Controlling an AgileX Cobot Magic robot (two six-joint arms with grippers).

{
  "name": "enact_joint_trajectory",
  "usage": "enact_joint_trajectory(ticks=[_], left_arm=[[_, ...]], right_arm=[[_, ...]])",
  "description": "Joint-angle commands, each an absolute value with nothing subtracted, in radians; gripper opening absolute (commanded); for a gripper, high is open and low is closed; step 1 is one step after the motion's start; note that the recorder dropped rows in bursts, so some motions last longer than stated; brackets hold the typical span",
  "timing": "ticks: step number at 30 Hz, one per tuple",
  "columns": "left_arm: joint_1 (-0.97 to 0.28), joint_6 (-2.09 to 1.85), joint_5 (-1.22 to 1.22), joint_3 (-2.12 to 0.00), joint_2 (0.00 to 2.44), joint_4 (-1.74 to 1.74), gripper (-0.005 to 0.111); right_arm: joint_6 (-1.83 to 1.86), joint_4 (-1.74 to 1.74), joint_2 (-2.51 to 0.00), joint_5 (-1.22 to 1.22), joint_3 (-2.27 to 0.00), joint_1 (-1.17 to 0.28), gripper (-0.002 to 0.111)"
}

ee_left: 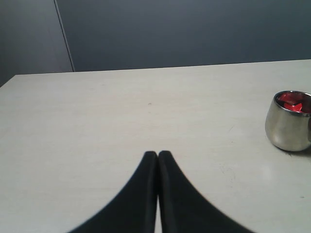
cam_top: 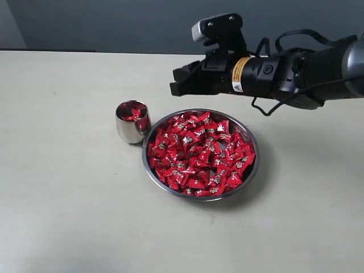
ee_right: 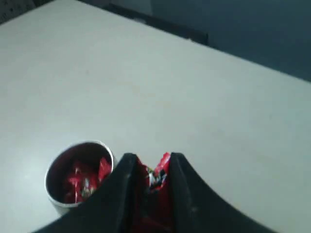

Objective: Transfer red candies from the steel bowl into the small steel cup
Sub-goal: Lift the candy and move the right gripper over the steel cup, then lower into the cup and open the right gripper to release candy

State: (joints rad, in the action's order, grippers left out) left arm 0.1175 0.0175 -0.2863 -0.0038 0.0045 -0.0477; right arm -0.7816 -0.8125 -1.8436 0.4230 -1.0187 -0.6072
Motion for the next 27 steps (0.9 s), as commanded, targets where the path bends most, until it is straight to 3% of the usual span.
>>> enact_joint_trajectory(ticks=[1, 11, 27], left_arm=[[0.118, 0.019, -0.284, 0.0, 0.0, -0.045, 0.0], [0.118, 0.019, -0.284, 0.0, 0.0, -0.045, 0.0], [0.118, 0.019, -0.284, 0.0, 0.0, -0.045, 0.0]], right_arm=[[-0.886, -0.991, -1.895, 0.426, -1.128, -0.609, -0.001], [-1.558, -1.743, -2.082, 0.524, -1.432, -0.641, -0.001], [-1.623, -1.744, -2.198, 0.568, -1.521, -0.698, -0.001]])
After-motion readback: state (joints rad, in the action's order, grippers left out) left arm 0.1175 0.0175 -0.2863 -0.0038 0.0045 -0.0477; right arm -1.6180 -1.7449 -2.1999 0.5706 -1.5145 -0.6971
